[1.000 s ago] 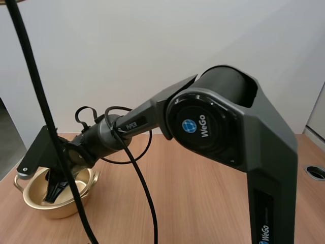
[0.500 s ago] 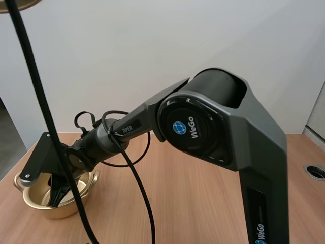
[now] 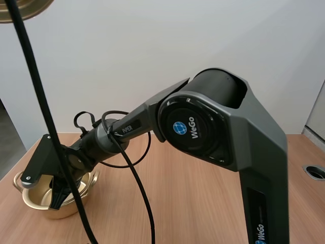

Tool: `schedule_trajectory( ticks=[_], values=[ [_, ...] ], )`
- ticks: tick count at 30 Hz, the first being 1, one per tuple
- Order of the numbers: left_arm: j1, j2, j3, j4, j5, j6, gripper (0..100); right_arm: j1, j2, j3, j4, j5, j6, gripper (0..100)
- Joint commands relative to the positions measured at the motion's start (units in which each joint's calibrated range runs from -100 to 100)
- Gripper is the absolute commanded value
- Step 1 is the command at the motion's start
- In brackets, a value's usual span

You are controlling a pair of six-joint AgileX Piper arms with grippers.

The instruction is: Open the pot, put the car inside, and close it

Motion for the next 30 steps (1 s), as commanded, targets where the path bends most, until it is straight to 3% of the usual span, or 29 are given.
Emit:
schedule_trajectory(
  ticks=[1, 4, 10, 13, 15, 17, 18, 25, 30],
  values=[
    [0.04, 0.0, 0.0, 0.0, 0.5, 0.0, 0, 0.0, -0.1, 0.0, 0.0, 0.1, 0.0, 58],
    [0.04, 0.0, 0.0, 0.2, 0.6, 0.0, 0, 0.0, -0.1, 0.0, 0.3, -0.1, 0.0, 68],
    [0.04, 0.0, 0.0, 0.2, 0.6, 0.0, 0, 0.0, -0.1, 0.0, 0.3, -0.2, 0.0, 67],
    [0.04, 0.0, 0.0, 0.4, 0.6, 0.0, 0, 0.0, -0.7, 0.0, 0.3, -0.2, 0.2, 50],
    [0.04, 0.0, 0.0, 1.2, 0.8, 0.0, 0, 0.0, -2.1, 0.0, 0.3, -0.2, 0.2, 31],
    [0.04, 0.0, 0.0, 1.8, 1.6, -0.3, 0, -0.1, -4.2, 0.0, 0.3, -0.2, 0.2, 4],
    [0.04, 0.0, 0.0, 2.6, 2.4, -1.1, 0, -0.2, -5.1, 0.0, 0.3, -0.2, 0.2, 0],
    [0.04, 0.8, 3.6, 8.8, 6.9, -4.5, 0, -3.9, -14.4, 0.0, 0.7, 0.2, 2.0, 0],
    [0.04, 0.8, 11.2, 9.0, 6.0, -4.5, 0, -8.5, -19.7, 0.0, 0.7, 7.3, 3.7, 0]
  ],
)
